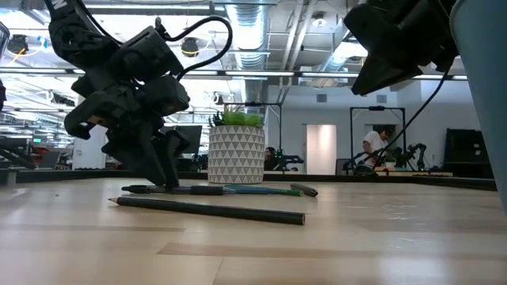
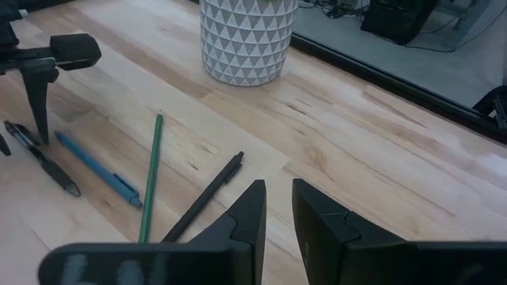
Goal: Sort pens & pencils
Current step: Put the left black pen into the transparent bin
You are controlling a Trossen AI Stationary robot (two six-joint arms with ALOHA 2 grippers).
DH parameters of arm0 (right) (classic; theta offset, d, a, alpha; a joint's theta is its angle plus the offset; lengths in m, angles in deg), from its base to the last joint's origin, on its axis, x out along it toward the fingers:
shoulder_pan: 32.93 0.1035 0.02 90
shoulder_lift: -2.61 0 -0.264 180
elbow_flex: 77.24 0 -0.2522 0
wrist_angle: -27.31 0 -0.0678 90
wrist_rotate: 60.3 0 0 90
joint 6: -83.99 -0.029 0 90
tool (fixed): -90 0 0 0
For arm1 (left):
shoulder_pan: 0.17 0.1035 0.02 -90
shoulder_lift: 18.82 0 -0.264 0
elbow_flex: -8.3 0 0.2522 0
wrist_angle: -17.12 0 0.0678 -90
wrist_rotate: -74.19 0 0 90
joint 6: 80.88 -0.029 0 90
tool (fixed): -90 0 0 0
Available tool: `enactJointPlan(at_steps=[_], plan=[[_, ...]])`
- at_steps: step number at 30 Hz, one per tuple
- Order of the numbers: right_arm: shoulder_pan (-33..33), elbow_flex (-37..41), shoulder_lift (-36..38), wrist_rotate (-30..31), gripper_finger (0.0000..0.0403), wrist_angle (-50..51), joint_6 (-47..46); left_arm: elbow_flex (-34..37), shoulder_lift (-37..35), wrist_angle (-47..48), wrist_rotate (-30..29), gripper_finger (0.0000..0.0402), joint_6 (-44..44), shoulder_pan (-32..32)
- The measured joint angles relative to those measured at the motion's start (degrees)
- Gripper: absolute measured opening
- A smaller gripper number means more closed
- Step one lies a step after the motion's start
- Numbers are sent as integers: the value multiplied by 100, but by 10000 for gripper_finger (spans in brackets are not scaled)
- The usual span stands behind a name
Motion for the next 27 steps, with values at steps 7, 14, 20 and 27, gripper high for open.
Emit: enactJointPlan(at_steps=[7,14,20,27], plan=[[0,0,0,-39,87,-2,0,0,0,-95,40,132,173,-53],[0,0,0,-61,87,-4,0,31,0,-415,-11,132,426,-237],[0,0,0,-104,87,-4,2,388,-11,-927,-265,132,530,-281],[0,0,0,-116,87,-4,2,684,-18,-1492,-609,132,800,-225]])
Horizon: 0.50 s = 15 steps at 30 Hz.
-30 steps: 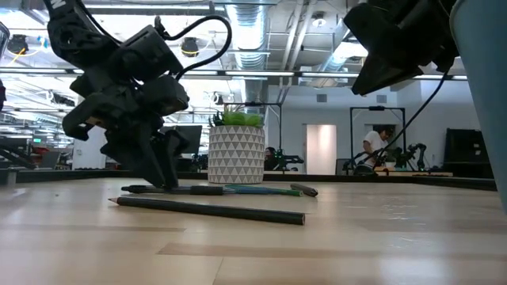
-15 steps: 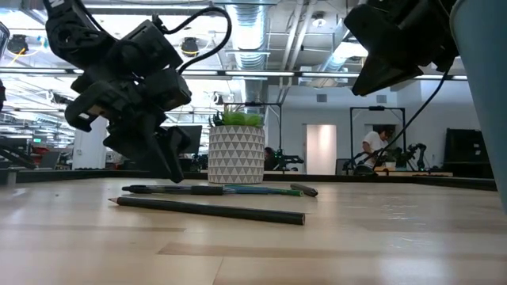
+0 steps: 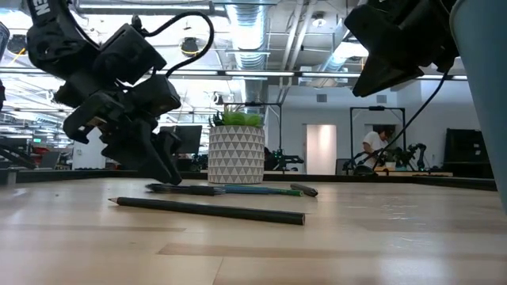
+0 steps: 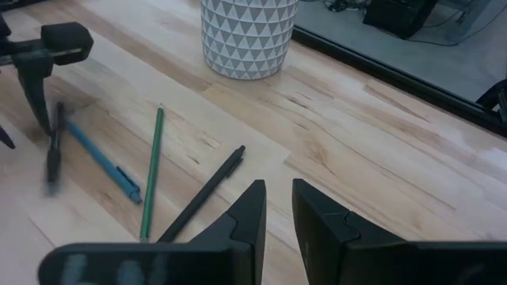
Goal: Sort pens & pencils
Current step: Put the left black pen into the transparent bin
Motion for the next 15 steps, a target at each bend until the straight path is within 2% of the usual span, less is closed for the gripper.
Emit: enactJointPlan(at_steps=[5,15], plan=[[0,0,0,0,87,0,4,-42,18,-82,-32,132,-52,-40],[0,0,0,0,87,0,42,-187,16,-65,450,132,-643,-37]])
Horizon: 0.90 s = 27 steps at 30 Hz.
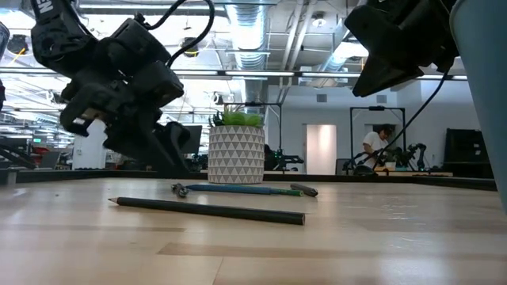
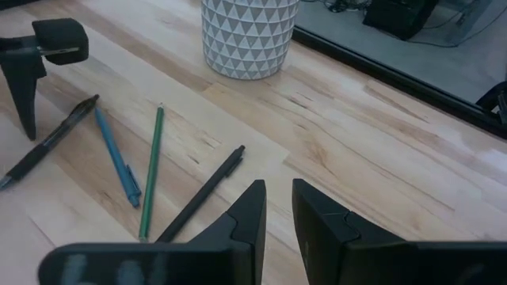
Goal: Sort pens & pencils
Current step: Put the left black pen into the transparent bin
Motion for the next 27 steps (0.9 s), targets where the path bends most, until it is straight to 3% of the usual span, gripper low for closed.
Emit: enactJointPlan(at_steps=[4,14,21,27], plan=[[0,0,0,0,87,-2,0,-2,0,486,0,132,-527,79],[-58,0,0,0,87,-20,2,-31,0,738,301,132,-608,481],[-96,0,0,0,87,-13,0,-454,-4,1059,480,132,-923,396],[-78,0,0,0,87,-17,0,-933,-7,2057,339,132,-1359,539]])
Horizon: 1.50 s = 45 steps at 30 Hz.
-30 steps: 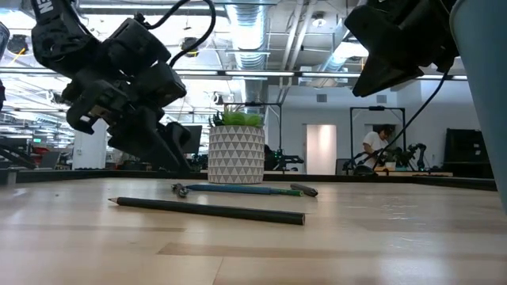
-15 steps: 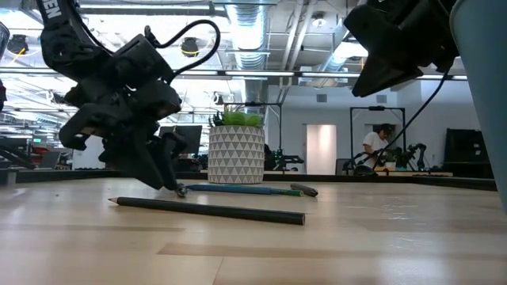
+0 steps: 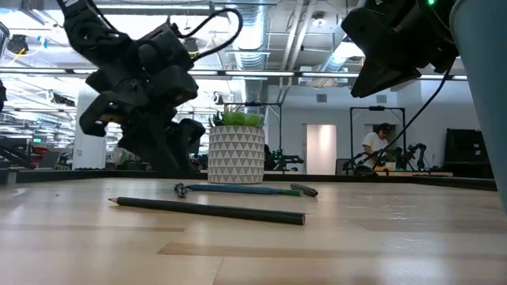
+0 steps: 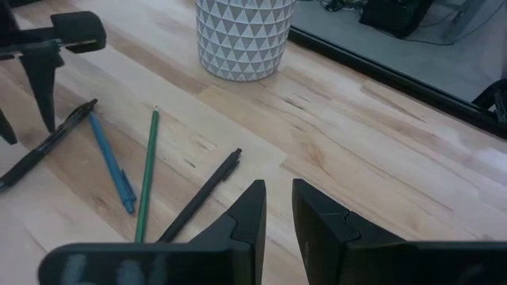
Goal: Sort pens & pencils
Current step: Put the left black pen into the transparent bin
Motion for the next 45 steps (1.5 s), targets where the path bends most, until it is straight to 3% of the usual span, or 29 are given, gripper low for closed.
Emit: enactJointPlan(at_steps=[7,29,45], plan=[[37,0,0,0,87,-1,0,-204,0,814,4,132,-643,126],[26,0,0,2,87,-2,2,-209,0,535,-144,132,-1244,177],[-29,0,0,2,87,-2,3,-209,0,501,131,132,-1357,280]])
